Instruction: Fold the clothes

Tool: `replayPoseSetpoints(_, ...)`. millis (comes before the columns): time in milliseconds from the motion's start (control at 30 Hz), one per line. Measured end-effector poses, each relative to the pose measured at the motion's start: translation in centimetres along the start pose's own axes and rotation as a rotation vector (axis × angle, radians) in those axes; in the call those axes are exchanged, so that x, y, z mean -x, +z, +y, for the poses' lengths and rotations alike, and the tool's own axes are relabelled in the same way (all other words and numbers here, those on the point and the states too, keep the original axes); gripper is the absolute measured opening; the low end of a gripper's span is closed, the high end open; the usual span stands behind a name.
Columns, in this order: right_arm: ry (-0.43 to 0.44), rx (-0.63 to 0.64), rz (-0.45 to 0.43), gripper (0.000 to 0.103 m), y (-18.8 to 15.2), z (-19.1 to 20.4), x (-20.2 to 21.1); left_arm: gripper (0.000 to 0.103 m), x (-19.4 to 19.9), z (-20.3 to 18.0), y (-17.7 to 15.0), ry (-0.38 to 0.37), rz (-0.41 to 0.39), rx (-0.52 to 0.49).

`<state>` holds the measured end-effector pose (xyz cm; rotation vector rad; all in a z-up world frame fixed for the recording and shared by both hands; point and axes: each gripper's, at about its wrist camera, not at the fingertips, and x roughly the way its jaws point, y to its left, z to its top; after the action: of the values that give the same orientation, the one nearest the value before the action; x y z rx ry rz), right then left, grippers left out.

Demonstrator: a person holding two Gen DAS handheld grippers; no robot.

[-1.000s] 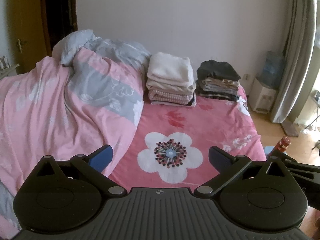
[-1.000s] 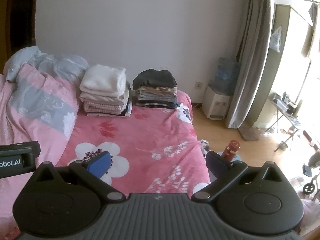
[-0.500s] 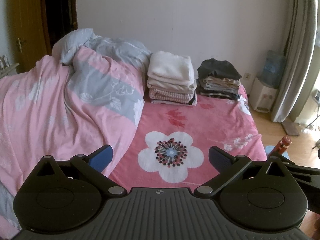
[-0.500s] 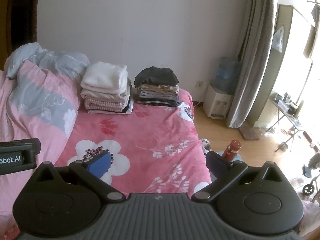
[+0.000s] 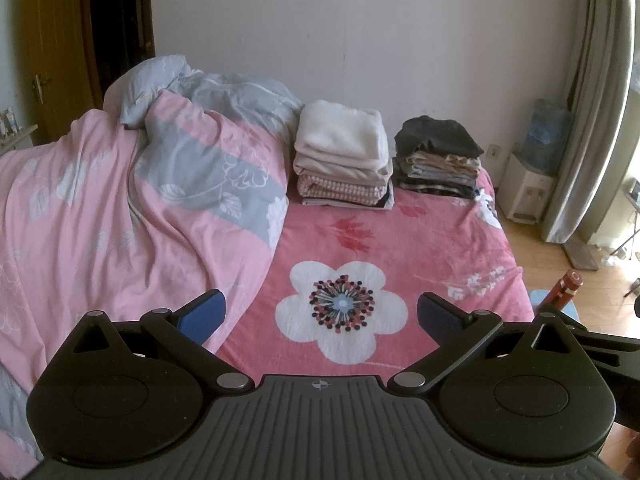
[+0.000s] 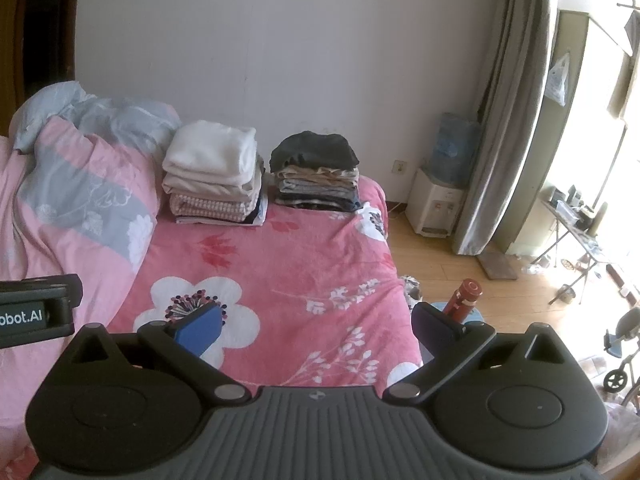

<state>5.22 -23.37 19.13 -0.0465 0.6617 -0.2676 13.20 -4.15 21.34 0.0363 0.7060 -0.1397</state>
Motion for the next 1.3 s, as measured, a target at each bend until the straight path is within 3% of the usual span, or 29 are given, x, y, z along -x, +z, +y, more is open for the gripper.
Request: replayPoseSetpoints(1300, 0.000, 0.001, 0.015, 0.103, -0.60, 0.16, -0.37, 0.103, -0.48, -0.10, -0.17, 0.008, 0.016, -0.008)
